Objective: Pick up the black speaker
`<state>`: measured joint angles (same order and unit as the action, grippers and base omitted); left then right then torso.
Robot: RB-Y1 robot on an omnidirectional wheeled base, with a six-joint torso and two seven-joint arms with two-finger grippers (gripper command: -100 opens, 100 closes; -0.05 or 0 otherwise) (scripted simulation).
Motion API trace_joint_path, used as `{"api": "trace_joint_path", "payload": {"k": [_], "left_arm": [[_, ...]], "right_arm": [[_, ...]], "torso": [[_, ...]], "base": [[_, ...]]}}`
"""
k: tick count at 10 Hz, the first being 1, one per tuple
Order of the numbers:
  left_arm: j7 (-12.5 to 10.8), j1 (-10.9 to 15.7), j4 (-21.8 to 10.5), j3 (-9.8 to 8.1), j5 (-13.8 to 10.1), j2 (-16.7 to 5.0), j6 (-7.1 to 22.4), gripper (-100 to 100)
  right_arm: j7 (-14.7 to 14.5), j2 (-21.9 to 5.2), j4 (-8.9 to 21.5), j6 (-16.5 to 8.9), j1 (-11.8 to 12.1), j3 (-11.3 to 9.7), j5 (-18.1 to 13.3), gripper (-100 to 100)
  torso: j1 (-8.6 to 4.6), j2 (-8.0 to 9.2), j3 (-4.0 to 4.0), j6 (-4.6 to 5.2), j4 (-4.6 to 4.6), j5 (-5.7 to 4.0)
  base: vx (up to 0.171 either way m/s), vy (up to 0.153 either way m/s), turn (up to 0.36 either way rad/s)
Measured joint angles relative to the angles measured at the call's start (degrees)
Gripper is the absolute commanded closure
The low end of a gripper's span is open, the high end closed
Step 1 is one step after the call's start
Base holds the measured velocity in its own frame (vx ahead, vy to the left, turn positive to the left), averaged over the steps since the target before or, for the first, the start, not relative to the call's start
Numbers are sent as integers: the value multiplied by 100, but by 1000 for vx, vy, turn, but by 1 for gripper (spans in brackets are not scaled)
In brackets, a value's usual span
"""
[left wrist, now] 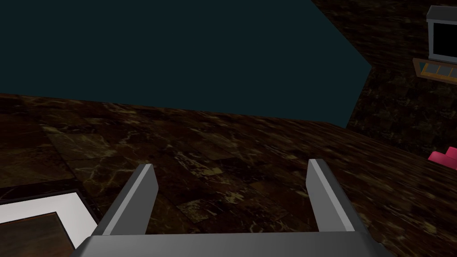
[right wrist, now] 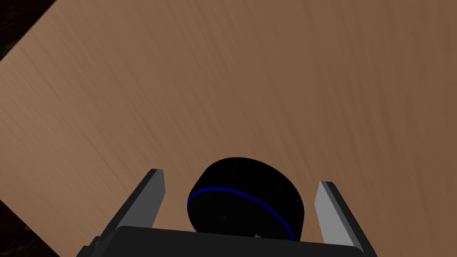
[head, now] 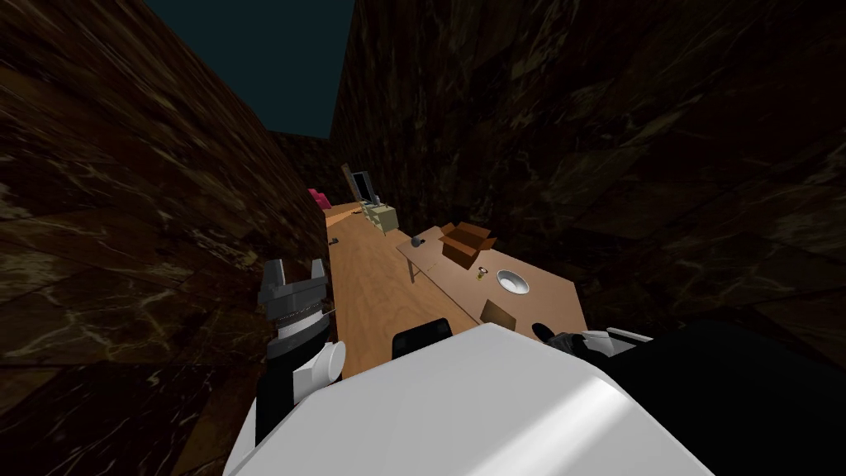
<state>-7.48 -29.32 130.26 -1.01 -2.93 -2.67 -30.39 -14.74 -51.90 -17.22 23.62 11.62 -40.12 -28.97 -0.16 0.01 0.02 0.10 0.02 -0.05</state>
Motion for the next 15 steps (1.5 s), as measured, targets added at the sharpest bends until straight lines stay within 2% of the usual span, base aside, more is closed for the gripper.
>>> {"api": "trace_joint_path", "payload": {"k": [1, 5, 6, 7, 9, 11, 12, 13, 14, 15], "left_arm": [[0, 0, 0, 0, 0, 0, 0, 0], [0, 0, 0, 0, 0, 0, 0, 0], [0, 0, 0, 0, 0, 0, 0, 0], [0, 0, 0, 0, 0, 0, 0, 0], [0, 0, 0, 1, 0, 1, 0, 0], [0, 0, 0, 0, 0, 1, 0, 0], [0, 0, 0, 0, 0, 1, 0, 0], [0, 0, 0, 1, 0, 1, 0, 0], [0, 0, 0, 1, 0, 1, 0, 0], [0, 0, 0, 0, 0, 1, 0, 0]], "right_arm": [[-22, 17, 15, -6, -7, 7, 2, 100], [-19, 19, 12, -4, -6, 6, 2, 100], [-20, 18, 12, -3, -6, 6, 2, 0], [-20, 18, 12, -3, -6, 6, 2, 100], [-74, -40, 157, 169, -72, 11, 9, 100], [42, -133, -92, 84, 23, -40, -5, 100], [200, -336, -429, 3, 155, -113, -18, 100], [240, -379, -425, 20, 154, -119, -16, 100], [174, -333, -276, 100, 101, -92, -8, 100], [156, -326, -259, 120, 96, -88, -7, 0]], "torso": [[6, -1, -1, 2, 0, 2], [13, -4, -2, 1, -1, 5], [13, -4, -2, 1, -1, 5], [13, -4, -2, 1, -1, 5], [31, -7, -4, 2, -1, 8], [20, -6, -3, 0, -1, 7], [27, -3, -2, 3, -1, 13], [31, -5, -3, 2, -1, 11], [27, -6, -4, 0, -1, 10], [22, -5, -3, 0, -1, 10]], "base": [[0, 0, 0], [0, 0, 0], [0, 0, 0], [3, 40, -44], [10, 38, -21], [2, 22, -15], [7, 41, -35], [7, 25, -7], [2, 9, -1], [0, 0, 0]]}}
